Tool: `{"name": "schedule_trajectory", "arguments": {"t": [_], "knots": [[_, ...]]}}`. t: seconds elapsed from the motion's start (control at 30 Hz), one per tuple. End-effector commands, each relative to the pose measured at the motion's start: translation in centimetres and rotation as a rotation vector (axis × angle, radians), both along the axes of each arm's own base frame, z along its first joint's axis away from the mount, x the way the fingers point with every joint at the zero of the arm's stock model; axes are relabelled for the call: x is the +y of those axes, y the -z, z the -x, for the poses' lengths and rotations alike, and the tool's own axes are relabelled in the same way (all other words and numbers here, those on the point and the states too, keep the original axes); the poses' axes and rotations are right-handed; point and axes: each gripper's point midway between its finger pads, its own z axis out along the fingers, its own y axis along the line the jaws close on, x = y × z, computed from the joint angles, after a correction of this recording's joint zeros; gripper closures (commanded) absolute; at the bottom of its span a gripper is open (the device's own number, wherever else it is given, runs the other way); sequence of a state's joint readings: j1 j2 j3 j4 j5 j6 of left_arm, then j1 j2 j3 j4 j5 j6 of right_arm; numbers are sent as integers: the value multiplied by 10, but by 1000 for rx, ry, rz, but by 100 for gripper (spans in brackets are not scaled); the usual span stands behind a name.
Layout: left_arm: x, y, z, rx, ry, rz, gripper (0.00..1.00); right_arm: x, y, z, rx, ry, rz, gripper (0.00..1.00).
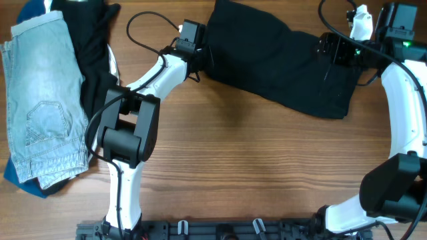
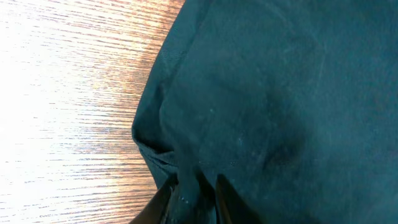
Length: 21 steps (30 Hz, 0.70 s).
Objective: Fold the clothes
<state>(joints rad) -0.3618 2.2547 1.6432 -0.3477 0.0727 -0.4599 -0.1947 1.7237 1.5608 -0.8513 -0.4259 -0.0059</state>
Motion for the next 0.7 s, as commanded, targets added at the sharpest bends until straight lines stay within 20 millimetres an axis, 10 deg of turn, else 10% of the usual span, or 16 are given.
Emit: {"name": "schedule_trajectory", "arguments": {"t": [0.0, 0.13, 0.47, 0.67], "knots": [[4, -21, -8, -39, -6, 20, 67, 4, -9, -3, -32, -27, 9, 0], [8, -22, -9, -35, -9, 30, 43, 4, -9, -3, -32, -27, 9, 0], [5, -31, -21, -93, -10, 55, 41, 4, -9, -4, -38, -27, 10, 1], [7, -26, -14, -55, -7, 48, 96, 4, -10, -4, -39, -26, 9, 1]]}}
